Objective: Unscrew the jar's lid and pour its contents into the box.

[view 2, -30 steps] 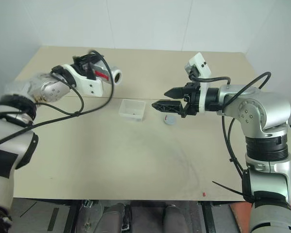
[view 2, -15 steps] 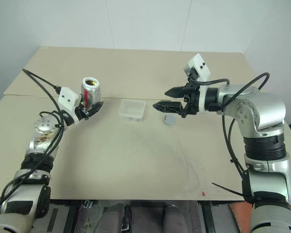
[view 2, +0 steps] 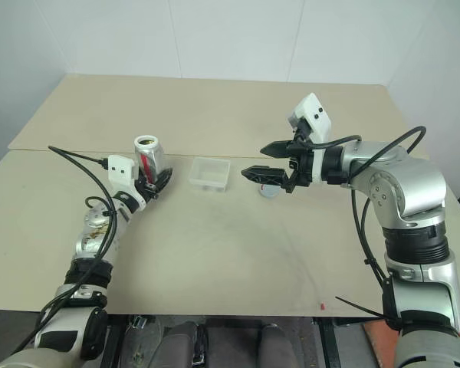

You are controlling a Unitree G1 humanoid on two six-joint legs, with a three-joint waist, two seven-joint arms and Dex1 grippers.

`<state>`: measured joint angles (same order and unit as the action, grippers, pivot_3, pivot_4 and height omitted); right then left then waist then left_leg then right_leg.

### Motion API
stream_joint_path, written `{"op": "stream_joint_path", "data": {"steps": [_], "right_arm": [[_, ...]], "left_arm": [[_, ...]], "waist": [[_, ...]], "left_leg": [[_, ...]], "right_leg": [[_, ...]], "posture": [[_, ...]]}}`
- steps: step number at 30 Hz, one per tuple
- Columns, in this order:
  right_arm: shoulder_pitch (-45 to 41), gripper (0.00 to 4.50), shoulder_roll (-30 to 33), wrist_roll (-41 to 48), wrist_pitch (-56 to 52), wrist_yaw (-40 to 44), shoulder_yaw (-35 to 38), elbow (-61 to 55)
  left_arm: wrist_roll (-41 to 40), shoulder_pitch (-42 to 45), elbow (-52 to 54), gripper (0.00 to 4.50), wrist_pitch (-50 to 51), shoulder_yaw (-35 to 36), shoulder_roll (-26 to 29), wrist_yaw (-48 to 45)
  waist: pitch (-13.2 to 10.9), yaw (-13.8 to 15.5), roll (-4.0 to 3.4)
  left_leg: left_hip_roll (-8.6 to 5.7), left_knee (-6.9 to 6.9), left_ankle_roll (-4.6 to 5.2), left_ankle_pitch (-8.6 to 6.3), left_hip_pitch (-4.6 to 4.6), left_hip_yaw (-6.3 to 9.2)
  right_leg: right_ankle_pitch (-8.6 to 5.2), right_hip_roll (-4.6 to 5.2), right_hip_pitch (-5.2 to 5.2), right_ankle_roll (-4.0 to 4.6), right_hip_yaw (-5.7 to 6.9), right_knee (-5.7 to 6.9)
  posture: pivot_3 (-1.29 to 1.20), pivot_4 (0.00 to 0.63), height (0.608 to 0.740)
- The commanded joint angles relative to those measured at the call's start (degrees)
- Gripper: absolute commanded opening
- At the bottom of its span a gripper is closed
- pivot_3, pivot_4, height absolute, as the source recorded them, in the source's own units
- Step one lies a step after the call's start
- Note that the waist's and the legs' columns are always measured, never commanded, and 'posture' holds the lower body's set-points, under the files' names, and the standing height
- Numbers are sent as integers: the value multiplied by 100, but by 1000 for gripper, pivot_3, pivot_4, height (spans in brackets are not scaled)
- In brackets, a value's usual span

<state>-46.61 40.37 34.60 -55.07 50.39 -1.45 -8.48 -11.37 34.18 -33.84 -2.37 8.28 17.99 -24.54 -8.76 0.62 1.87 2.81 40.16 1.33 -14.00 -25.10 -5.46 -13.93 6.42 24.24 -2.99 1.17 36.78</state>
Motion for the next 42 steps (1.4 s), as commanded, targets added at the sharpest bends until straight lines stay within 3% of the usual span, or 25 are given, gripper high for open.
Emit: {"op": "stream_joint_path", "data": {"steps": [1, 8, 13, 18, 23, 31, 36, 42], "right_arm": [[1, 4428, 27, 20, 186, -29, 219, -213], [82, 4428, 44, 37, 235, -53, 257, -274], [104, 4500, 56, 66, 217, -68, 291, -315], [89, 4500, 73, 64, 207, -79, 292, -306], [81, 4500, 77, 72, 208, -83, 293, -312], [244, 4500, 39, 110, 192, -154, 329, -456], [417, 4500, 12, 171, 132, -254, 412, -643], [796, 4500, 124, 301, 124, -219, 572, -948]], "left_arm": [[54, 239, -266, 2806, -400, 87, -21, 90], [96, 366, -812, 2806, -661, 104, -47, 117], [131, 251, -758, 4392, -506, 20, -25, 2], [150, 97, -540, 4454, -376, 9, -15, -20], [178, -395, 325, 4454, 29, -96, 193, -201], [-132, -1708, 2554, 4454, 1430, -51, 892, -736], [-605, -2494, 3856, 4454, 2311, 251, 1730, -1350], [-1556, -2996, 4455, 4454, 2340, 1052, 3026, -3077]], "waist": [[0, 0, 0], [0, 0, 0], [0, -1, 0], [0, -1, 0], [0, -33, 0], [1, -91, -1], [1, -116, -2], [1, -110, -2]], "left_leg": [[0, 0, 0, 0, 0, 0], [0, 0, 0, 0, 0, 0], [0, -2, 0, 0, 5, 0], [-1, -4, 0, 0, 5, -1], [1, -8, 0, 0, 7, -1], [3, -21, 1, -1, 21, -1], [6, -33, 18, -11, 33, 17], [7, -38, 30, -18, 38, 19]], "right_leg": [[0, 0, 0, 0, 0, 0], [0, 0, -2, 0, 1, -2], [0, 0, -6, 0, 2, -2], [0, 1, -5, 0, 1, -3], [0, 0, -4, 0, -1, -3], [0, 0, -5, 0, -12, -1], [0, -1, -4, 1, -25, -1], [-1, 0, -6, 2, -26, -2]], "posture": [[0, 150, 740], [0, 150, 740], [0, 150, 740], [0, 150, 740], [0, 150, 740], [0, 150, 740], [0, 150, 740], [0, 150, 740]]}}
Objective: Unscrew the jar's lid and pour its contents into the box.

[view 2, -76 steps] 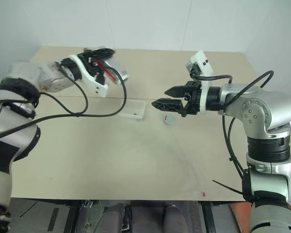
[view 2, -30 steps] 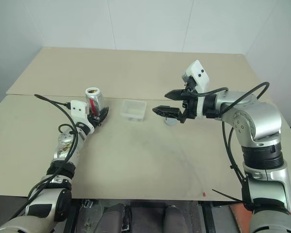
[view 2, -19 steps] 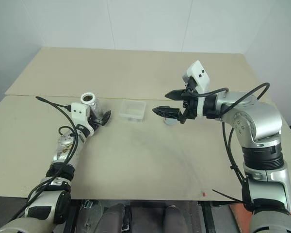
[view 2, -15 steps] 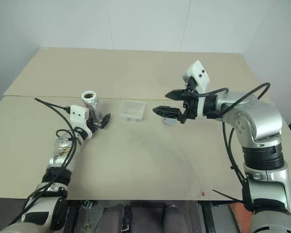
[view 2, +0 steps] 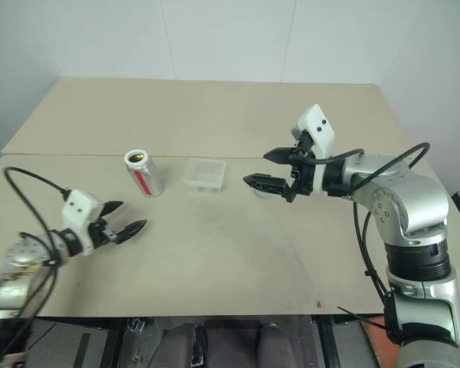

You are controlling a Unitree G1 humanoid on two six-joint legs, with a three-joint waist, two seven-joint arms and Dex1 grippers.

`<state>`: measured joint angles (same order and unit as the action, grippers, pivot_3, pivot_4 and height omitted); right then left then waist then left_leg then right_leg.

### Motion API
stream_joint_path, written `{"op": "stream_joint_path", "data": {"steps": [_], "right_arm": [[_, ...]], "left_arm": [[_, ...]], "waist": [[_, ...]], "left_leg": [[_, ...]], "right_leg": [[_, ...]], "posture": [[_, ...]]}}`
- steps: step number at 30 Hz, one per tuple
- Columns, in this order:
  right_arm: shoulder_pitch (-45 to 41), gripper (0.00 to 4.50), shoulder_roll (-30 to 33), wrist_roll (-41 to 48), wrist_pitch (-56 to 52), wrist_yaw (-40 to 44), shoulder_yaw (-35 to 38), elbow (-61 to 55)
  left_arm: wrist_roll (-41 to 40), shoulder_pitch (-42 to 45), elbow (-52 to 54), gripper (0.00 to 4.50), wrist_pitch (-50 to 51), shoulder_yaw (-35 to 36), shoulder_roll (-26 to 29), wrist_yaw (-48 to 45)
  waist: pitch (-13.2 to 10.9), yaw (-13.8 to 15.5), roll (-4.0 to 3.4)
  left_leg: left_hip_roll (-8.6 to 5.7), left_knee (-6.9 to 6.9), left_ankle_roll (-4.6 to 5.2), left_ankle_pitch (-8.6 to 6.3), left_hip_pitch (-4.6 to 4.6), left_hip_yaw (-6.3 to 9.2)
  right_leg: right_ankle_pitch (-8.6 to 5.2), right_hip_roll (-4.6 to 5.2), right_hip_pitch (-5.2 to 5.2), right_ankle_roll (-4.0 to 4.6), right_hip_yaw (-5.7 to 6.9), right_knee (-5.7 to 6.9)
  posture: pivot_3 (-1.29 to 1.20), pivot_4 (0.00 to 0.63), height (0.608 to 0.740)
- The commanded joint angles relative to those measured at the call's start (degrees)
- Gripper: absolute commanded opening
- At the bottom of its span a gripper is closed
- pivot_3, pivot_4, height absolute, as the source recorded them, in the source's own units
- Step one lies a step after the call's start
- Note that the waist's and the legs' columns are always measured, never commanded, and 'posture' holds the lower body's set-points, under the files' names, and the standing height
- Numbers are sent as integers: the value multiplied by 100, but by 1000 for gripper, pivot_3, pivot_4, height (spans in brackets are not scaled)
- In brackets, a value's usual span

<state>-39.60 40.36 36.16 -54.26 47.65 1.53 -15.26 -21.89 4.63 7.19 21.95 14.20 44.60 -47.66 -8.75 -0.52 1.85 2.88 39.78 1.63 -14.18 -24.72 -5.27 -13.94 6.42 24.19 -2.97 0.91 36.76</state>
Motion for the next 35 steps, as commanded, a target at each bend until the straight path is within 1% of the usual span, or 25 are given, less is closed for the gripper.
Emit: {"op": "stream_joint_path", "data": {"steps": [1, 4, 6, 8, 11, 16, 21, 26, 35], "right_arm": [[201, 4500, 169, 155, 110, 111, 291, -310], [466, 4500, 293, 179, 346, 328, 347, -383], [582, 4500, 371, 164, 481, 454, 377, -411], [610, 4500, 461, 149, 539, 526, 396, -376], [612, 4500, 568, 81, 627, 593, 375, -263], [691, 4500, 662, -10, 777, 618, 358, -201], [810, 4500, 741, -44, 878, 630, 447, -202], [1144, 4500, 803, -35, 907, 445, 670, -593], [1431, 4500, 902, 109, 763, 263, 980, -960]], "left_arm": [[-733, -20, 386, 4454, -4, 617, 556, -1039], [-1263, 92, 392, 4454, 191, 965, 1024, -1728], [-1410, 164, 334, 4454, 239, 1110, 1322, -2052], [-1577, 274, 254, 4454, 349, 1229, 1513, -2231], [-1684, 363, 161, 4454, 426, 1297, 1659, -2424], [-1730, 239, 358, 4454, 473, 1276, 1600, -2456], [-2024, 78, 767, 4454, 749, 1366, 1531, -2419], [-2113, -155, 960, 4454, 748, 1551, 1395, -2354], [-2198, 35, 884, 4454, 708, 1424, 1400, -2354]], "waist": [[0, 16, 0], [0, 34, 0], [0, 31, 0], [0, 29, -1], [0, 20, -1], [0, -3, 0], [0, -2, 0], [0, 3, 0], [0, 6, 0]], "left_leg": [[0, 0, 0, 0, 0, -1], [-1, 1, 9, -6, 1, -3], [-1, 0, 11, -7, 2, -6], [-1, -1, 12, -7, 4, -14], [-1, -2, 11, -7, 10, -22], [0, -5, 11, -7, 10, -39], [1, -4, 11, -7, 9, -43], [2, -5, 11, -7, 9, -42], [1, -4, 11, -7, 13, -42]], "right_leg": [[0, 1, -2, 0, 1, -1], [0, 2, -4, 0, 0, -5], [0, 0, -3, 0, 0, -4], [-1, 0, -2, 0, -3, -3], [-1, -2, -4, 1, -5, -4], [-2, -4, -2, 2, -7, -4], [-2, -3, -2, 1, -9, -4], [-2, -4, -2, 2, -10, -4], [-2, -3, -3, 2, -11, -7]], "posture": [[0, 150, 740], [0, 150, 740], [0, 150, 740], [0, 150, 740], [0, 150, 740], [0, 150, 740], [0, 150, 740], [0, 150, 740], [0, 150, 740]]}}
